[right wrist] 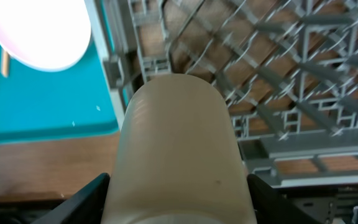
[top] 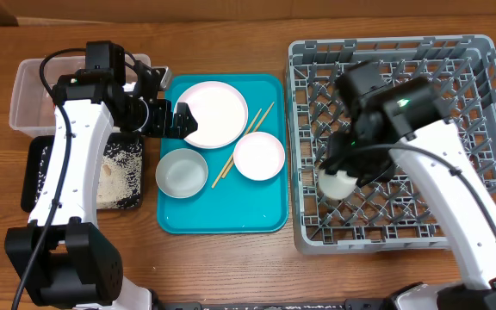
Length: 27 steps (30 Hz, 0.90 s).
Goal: Sort waste into correct bins and load items into the dishwasher
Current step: 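Lower the white cup into the dish rack with the right gripper and release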
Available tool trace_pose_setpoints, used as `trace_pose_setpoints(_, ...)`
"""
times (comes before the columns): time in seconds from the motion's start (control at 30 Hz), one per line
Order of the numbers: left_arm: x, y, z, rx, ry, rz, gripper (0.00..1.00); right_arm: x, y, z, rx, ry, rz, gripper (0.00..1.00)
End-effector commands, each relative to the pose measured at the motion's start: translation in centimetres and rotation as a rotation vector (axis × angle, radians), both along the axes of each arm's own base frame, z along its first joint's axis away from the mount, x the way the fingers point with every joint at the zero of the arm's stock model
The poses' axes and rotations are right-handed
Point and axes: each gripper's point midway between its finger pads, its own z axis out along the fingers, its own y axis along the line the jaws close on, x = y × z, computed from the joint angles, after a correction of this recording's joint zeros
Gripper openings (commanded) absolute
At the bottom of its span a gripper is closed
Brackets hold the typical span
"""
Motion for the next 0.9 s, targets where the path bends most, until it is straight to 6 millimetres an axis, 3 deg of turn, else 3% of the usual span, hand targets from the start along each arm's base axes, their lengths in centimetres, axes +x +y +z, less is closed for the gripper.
trace_pose_setpoints(0.0,0.4,0.1,0.7,0.003,-0.020,0.013,0.99,-1.8,1.2,-1.0,-0.016,0.040,-0.014,0.57)
trace_pose_setpoints(0.3,0.4,0.1,0.7,0.003,-0.020,0.013,0.99,-4.7,1.3,-5.2,-0.094,0.146,-0.026,0.57)
trace_pose_setpoints(0.5,0.3,0.1,0.7,0.002,-0.017,0.013,0.99,-4.0,1.8,-7.7,-0.076,0.119,-0.024,0.57)
trace_pose_setpoints(0.53,0.3,0.1,0.7,0.002,-0.016,0.013,0.99,-3.7,1.9,-8.0,-0.068,0.107,-0.024,0.63)
trace_pose_setpoints(0.63,0.2,0.1,0.7,0.002,-0.012,0.013,0.99,-3.3,2.2,-8.1,-0.057,0.090,-0.019,0.84)
trace_pose_setpoints(0.77,0.1,0.0,0.6,0.002,-0.009,0.013,0.98,-2.7,2.4,-7.7,-0.047,0.069,-0.021,0.88)
trace_pose_setpoints(0.87,0.3,0.1,0.7,0.002,-0.017,0.013,0.98,-0.7,3.2,-5.9,-0.002,-0.009,-0.028,0.88)
